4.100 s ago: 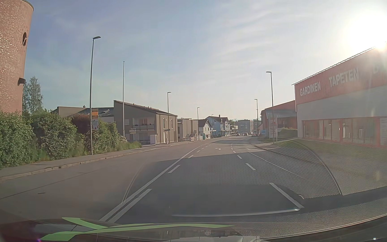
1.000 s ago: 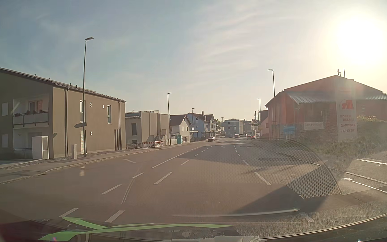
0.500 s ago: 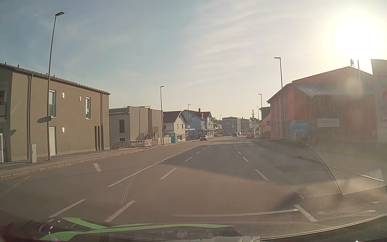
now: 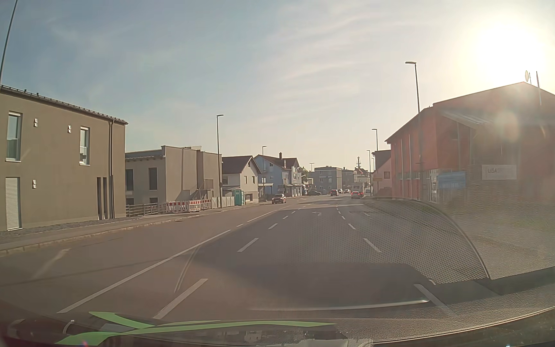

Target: Follow the waypoints while adhering to traffic rules and regulations

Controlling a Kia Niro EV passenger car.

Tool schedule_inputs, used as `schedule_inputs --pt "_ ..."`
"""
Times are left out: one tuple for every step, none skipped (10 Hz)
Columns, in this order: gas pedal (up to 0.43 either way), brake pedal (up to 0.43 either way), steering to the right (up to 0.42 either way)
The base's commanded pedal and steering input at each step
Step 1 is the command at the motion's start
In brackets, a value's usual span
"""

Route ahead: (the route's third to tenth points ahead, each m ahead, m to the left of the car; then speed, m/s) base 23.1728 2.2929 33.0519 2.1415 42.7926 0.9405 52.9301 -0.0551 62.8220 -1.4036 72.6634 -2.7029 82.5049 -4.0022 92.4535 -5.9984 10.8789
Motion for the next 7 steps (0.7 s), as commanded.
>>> schedule_inputs --pt "0.020 0.000 0.007" --pt "0.020 0.000 0.007" --pt "0.020 0.000 0.008" --pt "0.020 0.000 0.008" --pt "0.020 0.000 0.009" --pt "0.008 0.000 0.010" --pt "0.008 0.000 0.011"
